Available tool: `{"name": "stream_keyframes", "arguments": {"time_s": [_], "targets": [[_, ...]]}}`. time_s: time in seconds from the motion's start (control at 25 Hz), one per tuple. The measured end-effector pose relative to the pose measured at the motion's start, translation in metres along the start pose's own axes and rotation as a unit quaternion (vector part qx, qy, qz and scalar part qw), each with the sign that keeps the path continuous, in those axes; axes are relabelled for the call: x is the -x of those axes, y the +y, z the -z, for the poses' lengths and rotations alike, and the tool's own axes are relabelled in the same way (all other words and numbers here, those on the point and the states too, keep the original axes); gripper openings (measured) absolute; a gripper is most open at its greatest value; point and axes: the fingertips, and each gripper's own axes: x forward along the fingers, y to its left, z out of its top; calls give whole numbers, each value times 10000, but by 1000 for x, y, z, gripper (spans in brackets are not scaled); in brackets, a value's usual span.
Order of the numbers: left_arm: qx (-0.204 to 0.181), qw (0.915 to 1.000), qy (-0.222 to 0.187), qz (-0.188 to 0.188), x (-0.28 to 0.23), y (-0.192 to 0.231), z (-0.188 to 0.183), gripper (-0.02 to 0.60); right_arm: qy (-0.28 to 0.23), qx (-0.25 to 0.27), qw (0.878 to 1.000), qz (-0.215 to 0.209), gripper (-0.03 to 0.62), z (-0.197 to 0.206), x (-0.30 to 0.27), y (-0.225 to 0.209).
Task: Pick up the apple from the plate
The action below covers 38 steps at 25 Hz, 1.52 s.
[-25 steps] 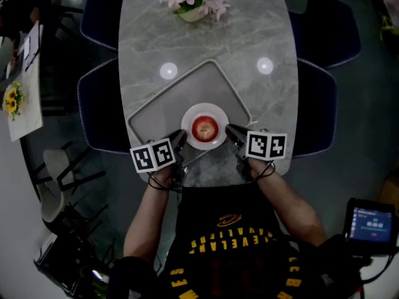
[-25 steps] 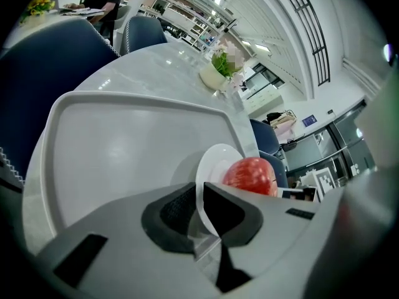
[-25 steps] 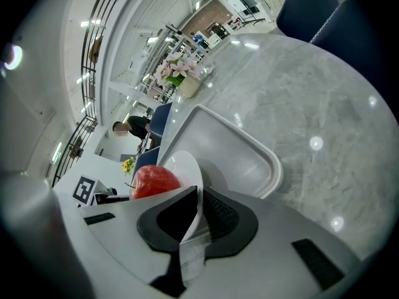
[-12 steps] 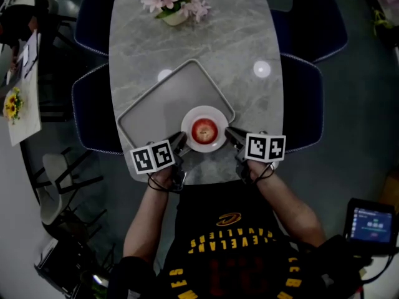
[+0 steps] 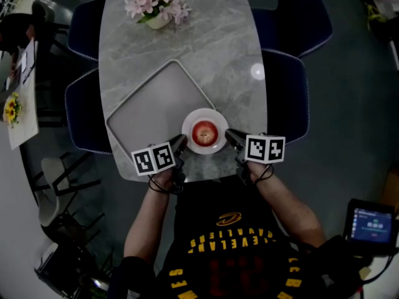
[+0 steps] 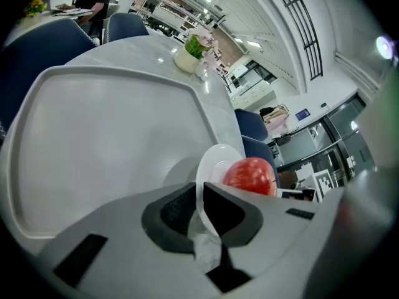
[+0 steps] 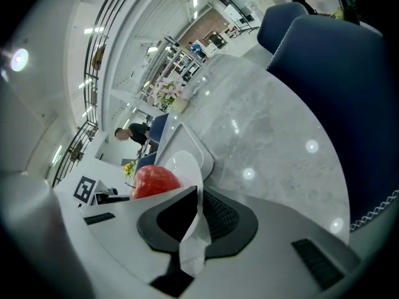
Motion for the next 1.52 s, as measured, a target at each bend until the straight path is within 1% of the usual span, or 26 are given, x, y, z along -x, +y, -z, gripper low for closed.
{"name": "stream_keyframes", "arguments": {"time_s": [0.44,0.72,1.12,1.52], "targets": [[-180,9996,172,91,-35,-46,34,40,-198,-171,9996,112,38,6,48,-50],[-322,9989,314,148,-62,-68,39,40,-315,-325,9988,197,38,1,64,-80],[-399,9981,425,208,-78,-77,47,38,-412,-526,9973,302,38,7,73,-100],[-311,9982,472,211,-84,-73,58,38,-385,-524,9970,408,38,15,74,-107]]}}
